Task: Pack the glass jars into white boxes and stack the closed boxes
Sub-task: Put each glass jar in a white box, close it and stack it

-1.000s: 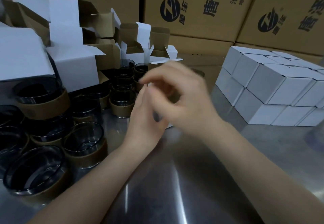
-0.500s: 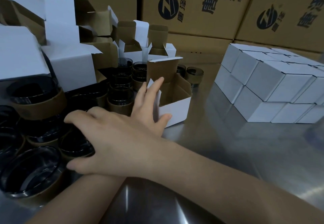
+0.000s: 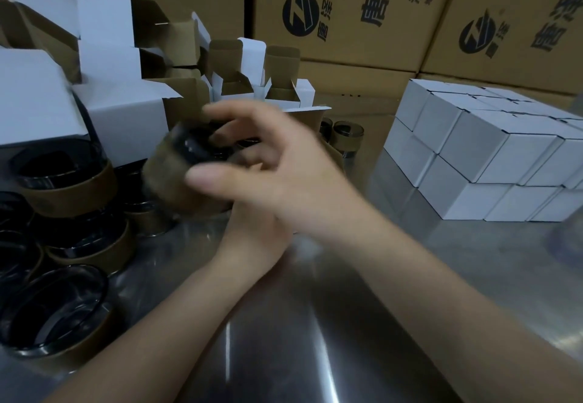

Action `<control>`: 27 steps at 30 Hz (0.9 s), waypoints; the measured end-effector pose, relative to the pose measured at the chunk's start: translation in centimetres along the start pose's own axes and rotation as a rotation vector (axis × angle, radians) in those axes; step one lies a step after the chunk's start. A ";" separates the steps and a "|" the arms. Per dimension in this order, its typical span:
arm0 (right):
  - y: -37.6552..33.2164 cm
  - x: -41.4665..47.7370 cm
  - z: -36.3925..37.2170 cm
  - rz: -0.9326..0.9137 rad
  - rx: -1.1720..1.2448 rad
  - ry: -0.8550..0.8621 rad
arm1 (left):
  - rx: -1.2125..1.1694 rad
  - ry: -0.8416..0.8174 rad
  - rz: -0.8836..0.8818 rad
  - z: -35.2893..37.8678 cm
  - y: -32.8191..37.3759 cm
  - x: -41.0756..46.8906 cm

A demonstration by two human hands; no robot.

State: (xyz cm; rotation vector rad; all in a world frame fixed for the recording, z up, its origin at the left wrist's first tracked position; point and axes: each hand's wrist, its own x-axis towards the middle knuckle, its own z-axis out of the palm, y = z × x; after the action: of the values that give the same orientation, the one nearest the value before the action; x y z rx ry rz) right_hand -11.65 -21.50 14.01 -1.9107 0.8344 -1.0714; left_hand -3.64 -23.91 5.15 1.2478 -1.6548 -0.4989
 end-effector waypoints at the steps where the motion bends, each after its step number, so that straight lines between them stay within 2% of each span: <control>1: -0.3 -0.1 -1.4 0.012 0.073 0.031 | -0.029 0.024 0.006 0.1 -0.1 0.1; 4: 0.1 -0.1 -4.5 0.048 0.230 0.058 | -0.078 0.056 0.009 0.2 -0.1 0.1; 7: 1.3 -0.1 -6.7 0.050 0.342 0.093 | -0.140 0.013 0.003 -0.1 -0.1 0.2; 12: 2.6 0.2 -8.6 0.034 0.392 0.131 | -0.141 -0.015 -0.022 -0.8 0.8 -0.1; 18: 3.5 0.1 -9.8 -0.021 0.319 0.130 | -0.141 -0.035 -0.041 -1.0 1.2 -0.2; 23: 3.6 -0.2 -10.8 -0.067 0.137 0.123 | -0.164 -0.051 -0.068 -0.9 1.0 -0.2; 27: 3.7 -0.5 -11.3 -0.080 -0.024 0.046 | -0.164 -0.058 -0.068 -0.8 0.9 -0.2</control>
State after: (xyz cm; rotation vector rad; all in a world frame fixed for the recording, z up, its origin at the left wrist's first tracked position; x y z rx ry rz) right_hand -22.49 -26.34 14.53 -1.9603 0.8047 -1.1621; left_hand -3.37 -23.23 6.12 1.1807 -1.5897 -0.7042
